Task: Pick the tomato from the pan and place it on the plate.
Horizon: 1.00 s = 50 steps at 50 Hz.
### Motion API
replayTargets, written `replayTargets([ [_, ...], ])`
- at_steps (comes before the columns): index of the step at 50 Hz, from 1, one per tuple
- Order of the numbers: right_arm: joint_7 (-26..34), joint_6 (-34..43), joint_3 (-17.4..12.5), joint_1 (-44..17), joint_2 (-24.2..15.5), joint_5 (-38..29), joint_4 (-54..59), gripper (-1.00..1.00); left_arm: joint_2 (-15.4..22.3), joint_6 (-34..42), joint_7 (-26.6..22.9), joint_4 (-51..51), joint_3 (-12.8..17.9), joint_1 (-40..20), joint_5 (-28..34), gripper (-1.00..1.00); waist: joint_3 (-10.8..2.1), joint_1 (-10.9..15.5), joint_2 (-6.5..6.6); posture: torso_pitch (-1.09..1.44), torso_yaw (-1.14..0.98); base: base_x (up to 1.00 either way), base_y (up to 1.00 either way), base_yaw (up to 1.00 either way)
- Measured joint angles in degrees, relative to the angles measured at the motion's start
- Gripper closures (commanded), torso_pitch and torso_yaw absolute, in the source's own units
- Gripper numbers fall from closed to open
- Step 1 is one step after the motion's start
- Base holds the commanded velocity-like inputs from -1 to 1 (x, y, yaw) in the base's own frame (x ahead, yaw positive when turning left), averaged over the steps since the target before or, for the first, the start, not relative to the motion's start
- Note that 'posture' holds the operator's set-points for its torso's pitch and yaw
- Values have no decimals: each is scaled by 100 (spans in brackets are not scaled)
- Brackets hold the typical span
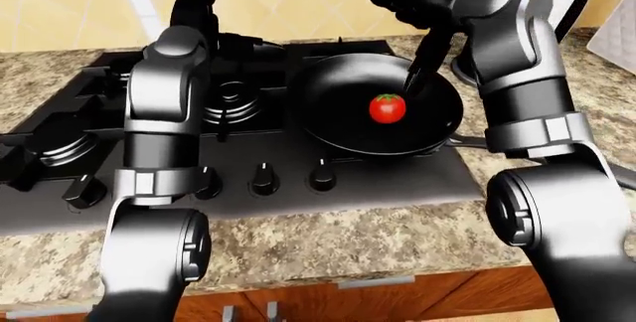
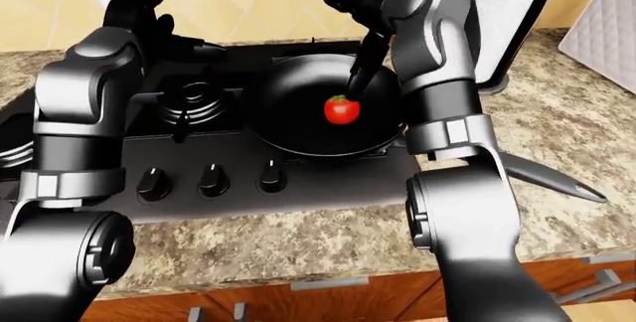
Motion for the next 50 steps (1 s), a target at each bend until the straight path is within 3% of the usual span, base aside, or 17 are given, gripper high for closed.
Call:
replayTargets([
  [24, 460, -975, 44, -207, 220, -1077, 154, -100, -10, -101, 11, 101, 19, 49, -5, -100, -18, -9, 21, 0, 0, 0, 0, 0],
  [36, 998, -1126, 85, 253, 354, -1338, -370, -100, -40, -194, 25, 218, 0, 86, 17, -100, -1, -9, 23, 0, 0, 0, 0, 0],
  [50, 1139, -1407, 94, 582, 501, -1490, -444, -100, -48, -224, 21, 162, -8, 99, 46, -100, -32, -28, 32, 0, 0, 0, 0, 0],
])
